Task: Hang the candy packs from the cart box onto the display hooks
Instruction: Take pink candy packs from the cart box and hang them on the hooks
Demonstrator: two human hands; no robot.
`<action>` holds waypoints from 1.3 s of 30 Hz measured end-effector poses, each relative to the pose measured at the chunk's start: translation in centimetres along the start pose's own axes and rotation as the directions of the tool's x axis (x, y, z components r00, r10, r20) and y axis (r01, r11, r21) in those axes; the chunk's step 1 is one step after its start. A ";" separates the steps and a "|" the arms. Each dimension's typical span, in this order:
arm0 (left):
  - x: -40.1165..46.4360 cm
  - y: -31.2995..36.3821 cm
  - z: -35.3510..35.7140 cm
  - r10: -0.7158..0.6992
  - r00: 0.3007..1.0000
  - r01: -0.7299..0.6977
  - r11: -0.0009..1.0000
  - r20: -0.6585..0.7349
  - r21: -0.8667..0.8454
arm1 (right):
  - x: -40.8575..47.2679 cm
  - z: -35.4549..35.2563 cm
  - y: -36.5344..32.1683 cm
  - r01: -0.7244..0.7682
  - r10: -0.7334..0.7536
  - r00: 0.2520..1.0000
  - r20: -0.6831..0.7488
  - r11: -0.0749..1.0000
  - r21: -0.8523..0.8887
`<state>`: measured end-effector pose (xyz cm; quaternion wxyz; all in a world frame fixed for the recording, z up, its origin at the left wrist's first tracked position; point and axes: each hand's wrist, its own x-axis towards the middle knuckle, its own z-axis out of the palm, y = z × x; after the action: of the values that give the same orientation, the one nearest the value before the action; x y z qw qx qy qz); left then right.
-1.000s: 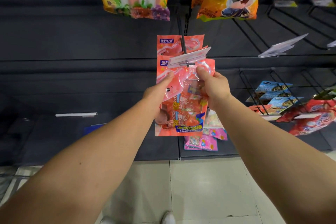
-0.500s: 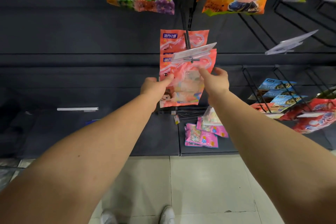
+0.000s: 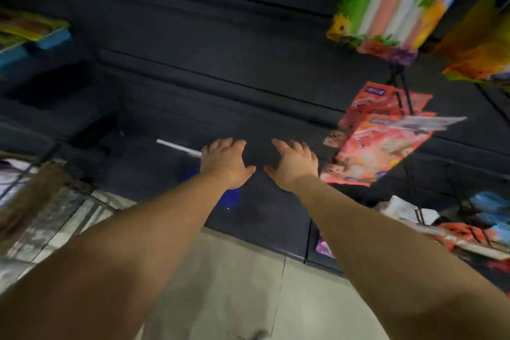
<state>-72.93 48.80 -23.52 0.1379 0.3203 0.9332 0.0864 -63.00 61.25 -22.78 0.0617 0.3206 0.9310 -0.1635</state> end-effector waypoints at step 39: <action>-12.9 -80.3 -15.9 -0.784 0.621 0.780 0.616 0.012 -0.107 | 6.3 24.1 -80.3 0.647 -0.599 0.708 0.374 0.762 -0.004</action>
<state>-114.22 -23.03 -25.86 0.1611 -0.1266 0.9762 0.0710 -117.25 -2.89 -25.58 0.1891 -0.0526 0.9664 -0.1658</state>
